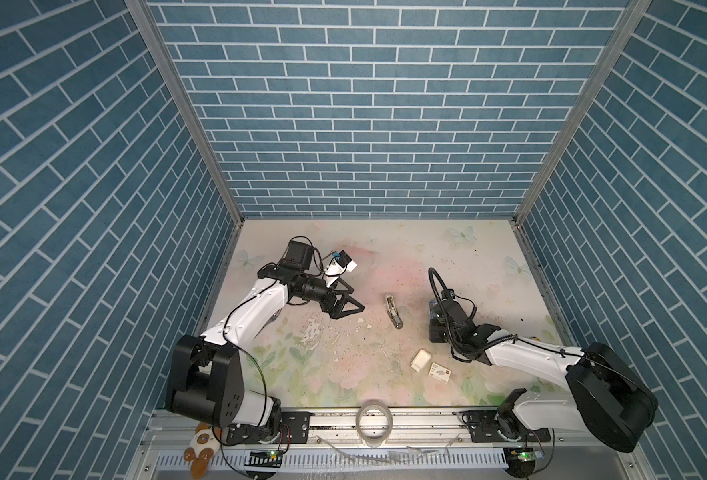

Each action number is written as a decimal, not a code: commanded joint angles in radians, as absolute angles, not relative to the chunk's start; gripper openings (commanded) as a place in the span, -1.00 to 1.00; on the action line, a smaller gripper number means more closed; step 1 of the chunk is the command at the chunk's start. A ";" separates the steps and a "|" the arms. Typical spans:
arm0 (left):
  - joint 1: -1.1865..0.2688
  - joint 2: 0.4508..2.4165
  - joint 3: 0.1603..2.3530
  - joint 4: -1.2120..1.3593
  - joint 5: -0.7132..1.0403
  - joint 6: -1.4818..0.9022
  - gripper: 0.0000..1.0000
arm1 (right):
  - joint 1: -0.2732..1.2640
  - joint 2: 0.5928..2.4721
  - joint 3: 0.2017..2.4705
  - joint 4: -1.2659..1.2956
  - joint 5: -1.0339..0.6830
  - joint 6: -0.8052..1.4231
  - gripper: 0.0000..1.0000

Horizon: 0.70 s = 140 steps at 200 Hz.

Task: Load the staples into the stapler
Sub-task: 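Lower the strip into the light-blue stapler's open channel with the right gripper, then open the right gripper to release the strip in the light-blue stapler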

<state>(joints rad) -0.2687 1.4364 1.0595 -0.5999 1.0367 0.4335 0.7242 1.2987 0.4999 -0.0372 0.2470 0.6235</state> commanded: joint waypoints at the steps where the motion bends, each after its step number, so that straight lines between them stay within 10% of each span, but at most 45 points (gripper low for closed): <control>1: -0.272 1.437 1.050 -0.602 1.043 0.442 0.98 | 0.719 1.261 0.543 -0.092 0.270 0.628 -0.40; 140: -0.272 1.440 1.051 -0.604 1.034 0.444 0.98 | 0.621 1.399 0.665 -0.173 0.229 0.604 -0.36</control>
<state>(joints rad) -0.2687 1.4364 1.0595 -0.5999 1.0328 0.4339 0.6327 1.3895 0.6319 -0.1524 0.2451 0.6220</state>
